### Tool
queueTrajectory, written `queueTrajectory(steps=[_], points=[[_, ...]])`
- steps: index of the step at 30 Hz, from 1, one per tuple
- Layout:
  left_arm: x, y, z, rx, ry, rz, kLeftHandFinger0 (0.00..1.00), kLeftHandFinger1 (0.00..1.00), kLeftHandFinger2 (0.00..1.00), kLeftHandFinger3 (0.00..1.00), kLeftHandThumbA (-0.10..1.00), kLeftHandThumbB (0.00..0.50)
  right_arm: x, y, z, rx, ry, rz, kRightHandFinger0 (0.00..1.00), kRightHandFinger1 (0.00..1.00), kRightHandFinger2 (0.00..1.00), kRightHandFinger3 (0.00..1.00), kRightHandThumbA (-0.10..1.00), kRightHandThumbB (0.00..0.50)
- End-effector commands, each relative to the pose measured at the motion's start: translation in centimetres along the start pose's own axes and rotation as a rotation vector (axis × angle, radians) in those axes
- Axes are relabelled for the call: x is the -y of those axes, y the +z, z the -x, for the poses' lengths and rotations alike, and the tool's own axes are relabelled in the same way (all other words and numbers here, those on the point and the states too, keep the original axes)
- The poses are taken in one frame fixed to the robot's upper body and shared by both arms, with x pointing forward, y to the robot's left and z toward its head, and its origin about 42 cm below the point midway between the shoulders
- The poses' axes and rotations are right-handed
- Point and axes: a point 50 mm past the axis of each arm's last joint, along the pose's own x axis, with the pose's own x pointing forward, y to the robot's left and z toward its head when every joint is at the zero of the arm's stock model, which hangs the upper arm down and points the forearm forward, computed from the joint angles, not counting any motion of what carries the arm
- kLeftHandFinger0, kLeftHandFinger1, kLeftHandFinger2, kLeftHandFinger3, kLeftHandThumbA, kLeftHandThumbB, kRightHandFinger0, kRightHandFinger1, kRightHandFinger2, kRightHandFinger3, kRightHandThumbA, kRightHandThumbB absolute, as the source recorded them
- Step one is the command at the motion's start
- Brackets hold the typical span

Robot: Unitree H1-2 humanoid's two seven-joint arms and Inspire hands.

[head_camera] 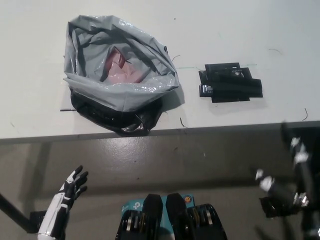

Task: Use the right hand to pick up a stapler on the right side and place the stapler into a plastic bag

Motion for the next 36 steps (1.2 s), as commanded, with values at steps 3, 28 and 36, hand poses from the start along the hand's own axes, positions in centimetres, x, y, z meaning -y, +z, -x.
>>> queueTrajectory(steps=[3, 28, 36], points=[[0.7, 0.5, 0.6, 0.041, -0.106, -0.012, 1.00, 1.00, 1.00, 1.00, 1.00, 0.306, 6.2, 10.9, -14.1, 0.133, 0.161, 0.249, 1.00, 1.00, 1.00, 1.00, 0.76, 0.350], [-0.4, -0.8, 0.2, 0.043, -0.125, 0.006, 1.00, 1.00, 1.00, 1.00, 1.00, 0.296, 0.9, 14.1, -38.6, -0.470, 0.719, 0.764, 1.00, 1.00, 1.00, 1.00, 0.85, 0.401], [-0.1, -0.3, 0.1, 0.048, -0.136, -0.015, 1.00, 1.00, 1.00, 1.00, 1.00, 0.331, -0.8, 12.1, -38.7, -0.508, 0.831, 0.848, 1.00, 1.00, 1.00, 1.00, 0.93, 0.418]])
